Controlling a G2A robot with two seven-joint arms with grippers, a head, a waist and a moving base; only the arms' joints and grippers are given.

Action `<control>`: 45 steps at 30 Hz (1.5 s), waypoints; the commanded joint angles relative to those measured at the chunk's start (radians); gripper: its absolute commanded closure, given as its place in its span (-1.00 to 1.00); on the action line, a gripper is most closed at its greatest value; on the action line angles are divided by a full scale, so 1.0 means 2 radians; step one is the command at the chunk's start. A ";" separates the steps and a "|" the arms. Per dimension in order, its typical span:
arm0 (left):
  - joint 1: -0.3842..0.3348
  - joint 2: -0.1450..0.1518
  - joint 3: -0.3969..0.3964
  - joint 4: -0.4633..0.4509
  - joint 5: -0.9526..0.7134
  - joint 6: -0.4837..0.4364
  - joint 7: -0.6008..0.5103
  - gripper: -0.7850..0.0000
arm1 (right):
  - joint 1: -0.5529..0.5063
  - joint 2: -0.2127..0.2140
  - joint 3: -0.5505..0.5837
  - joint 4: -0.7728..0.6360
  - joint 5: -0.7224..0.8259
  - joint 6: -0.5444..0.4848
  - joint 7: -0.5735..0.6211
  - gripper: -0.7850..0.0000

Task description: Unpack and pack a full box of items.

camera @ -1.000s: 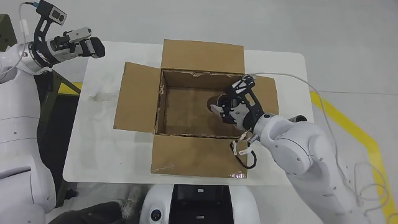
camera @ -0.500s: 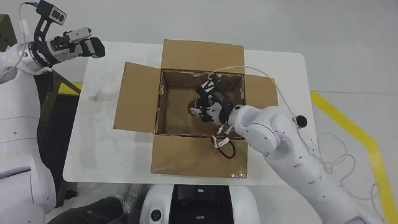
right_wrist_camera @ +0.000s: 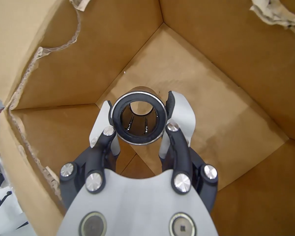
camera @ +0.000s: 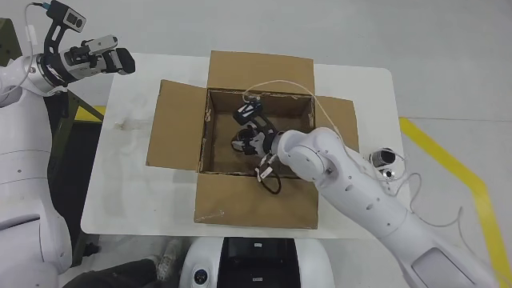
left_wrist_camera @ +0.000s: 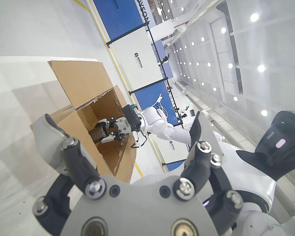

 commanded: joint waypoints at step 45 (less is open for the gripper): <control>0.000 0.000 0.000 0.000 0.000 0.000 0.000 -1.00 | 0.031 -0.050 -0.013 0.061 -0.018 0.005 -0.009 -0.62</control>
